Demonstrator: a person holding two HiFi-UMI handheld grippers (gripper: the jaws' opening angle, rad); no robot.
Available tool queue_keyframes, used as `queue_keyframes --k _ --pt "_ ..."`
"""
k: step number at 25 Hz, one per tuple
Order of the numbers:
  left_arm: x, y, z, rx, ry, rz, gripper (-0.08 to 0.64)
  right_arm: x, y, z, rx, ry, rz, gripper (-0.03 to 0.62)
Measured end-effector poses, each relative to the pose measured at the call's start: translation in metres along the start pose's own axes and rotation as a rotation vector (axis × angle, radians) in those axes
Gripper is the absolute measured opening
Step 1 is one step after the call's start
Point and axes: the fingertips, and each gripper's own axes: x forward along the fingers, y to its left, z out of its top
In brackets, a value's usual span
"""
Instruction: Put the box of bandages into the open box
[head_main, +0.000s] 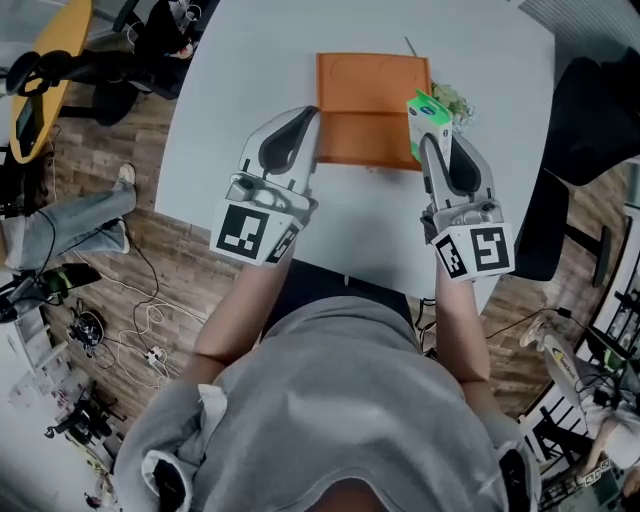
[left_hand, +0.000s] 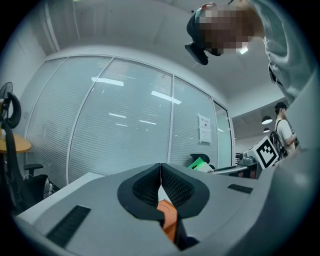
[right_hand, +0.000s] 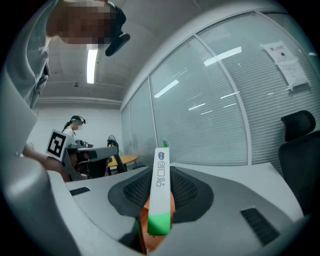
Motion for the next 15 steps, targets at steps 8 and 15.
queue_keyframes --k 8,15 --pt "0.012 0.007 -0.024 -0.028 0.04 0.016 0.02 0.031 -0.022 -0.078 -0.123 0.251 0.025 0.114" --pt "0.022 0.016 -0.036 -0.042 0.061 0.029 0.02 0.05 -0.033 -0.137 -0.173 0.411 0.064 0.114"
